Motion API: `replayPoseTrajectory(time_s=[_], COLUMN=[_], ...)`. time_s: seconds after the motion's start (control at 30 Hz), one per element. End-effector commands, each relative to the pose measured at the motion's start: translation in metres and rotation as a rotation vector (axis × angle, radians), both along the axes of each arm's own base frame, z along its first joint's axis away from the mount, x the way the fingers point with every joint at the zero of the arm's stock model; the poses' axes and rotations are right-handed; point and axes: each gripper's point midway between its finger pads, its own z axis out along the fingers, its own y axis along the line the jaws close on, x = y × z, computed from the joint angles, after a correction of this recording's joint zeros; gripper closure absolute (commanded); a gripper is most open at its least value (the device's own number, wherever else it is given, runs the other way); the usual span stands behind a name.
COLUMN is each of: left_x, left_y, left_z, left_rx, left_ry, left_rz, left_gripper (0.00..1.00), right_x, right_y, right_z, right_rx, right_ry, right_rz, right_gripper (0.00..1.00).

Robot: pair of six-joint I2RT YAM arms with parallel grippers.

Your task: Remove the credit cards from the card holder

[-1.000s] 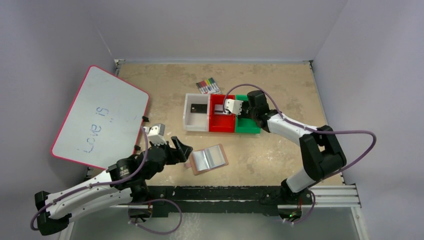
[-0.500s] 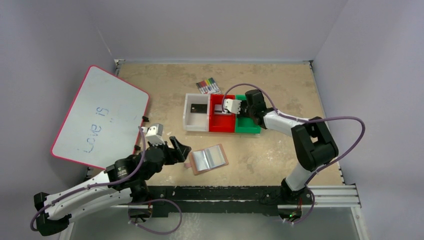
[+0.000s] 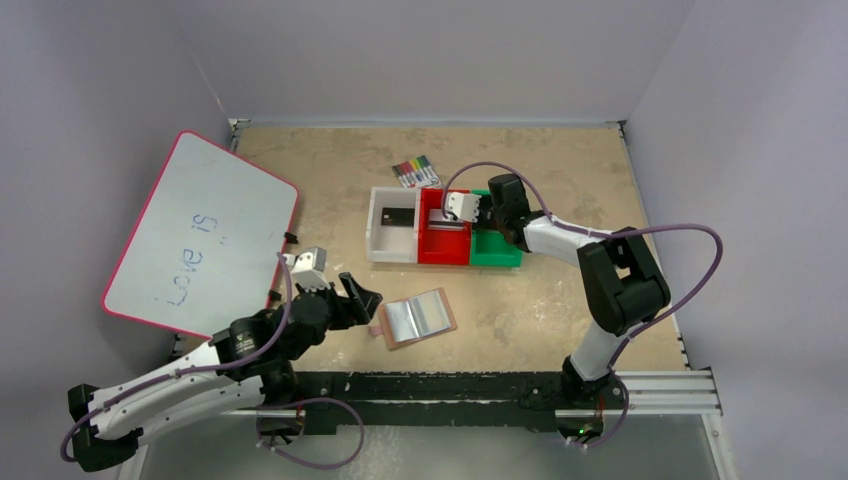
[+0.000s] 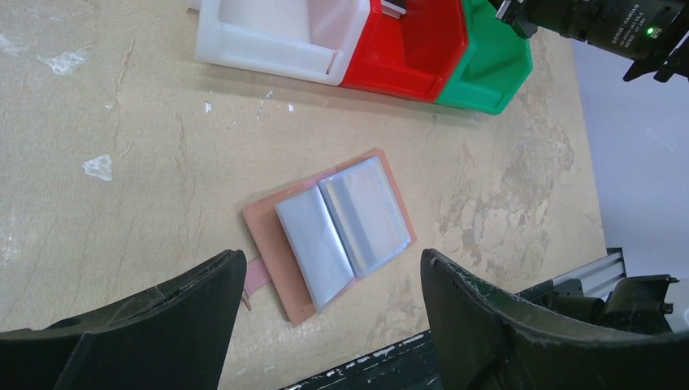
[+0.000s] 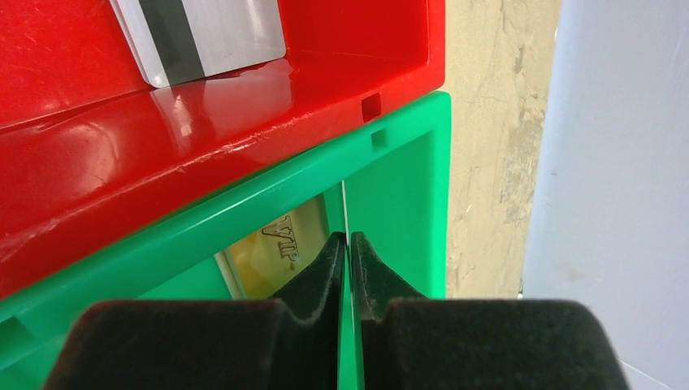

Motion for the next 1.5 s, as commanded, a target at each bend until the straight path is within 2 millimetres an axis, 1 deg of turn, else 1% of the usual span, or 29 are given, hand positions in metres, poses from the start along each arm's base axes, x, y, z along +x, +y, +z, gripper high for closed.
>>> replayPoseTrajectory(time_s=[0.0, 0.2, 0.37, 0.53, 0.9, 1.17, 1.27, 1.33, 1.47], left_x=[0.004, 0.003, 0.003, 0.003, 0.002, 0.002, 0.001, 0.001, 0.001], left_y=[-0.003, -0.006, -0.007, -0.007, -0.007, -0.010, -0.011, -0.011, -0.012], left_z=[0.017, 0.014, 0.014, 0.012, 0.012, 0.010, 0.010, 0.009, 0.009], left_rx=[-0.035, -0.023, -0.024, -0.020, -0.017, -0.018, -0.021, -0.019, -0.021], left_ry=[-0.024, -0.014, -0.012, -0.009, -0.006, 0.001, 0.002, 0.003, 0.004], left_rz=[0.010, 0.000, -0.004, -0.004, -0.010, -0.019, -0.023, -0.022, -0.023], left_gripper=[0.22, 0.22, 0.22, 0.22, 0.22, 0.22, 0.22, 0.22, 0.22], right_x=[0.014, 0.014, 0.014, 0.013, 0.002, -0.013, -0.015, -0.012, -0.011], right_y=[0.000, -0.003, -0.003, -0.003, -0.004, 0.003, 0.002, 0.000, -0.001], right_z=[0.022, 0.013, 0.012, 0.009, 0.010, 0.012, 0.009, 0.010, 0.004], right_rx=[0.005, -0.007, 0.002, 0.004, 0.020, 0.067, 0.066, 0.064, 0.057], right_ry=[-0.063, -0.046, -0.046, -0.031, 0.002, 0.048, 0.063, 0.046, 0.061], right_rz=[-0.003, -0.013, -0.017, -0.018, -0.017, 0.023, 0.018, -0.004, -0.014], right_gripper=[0.91, 0.91, 0.89, 0.88, 0.84, 0.84, 0.85, 0.85, 0.86])
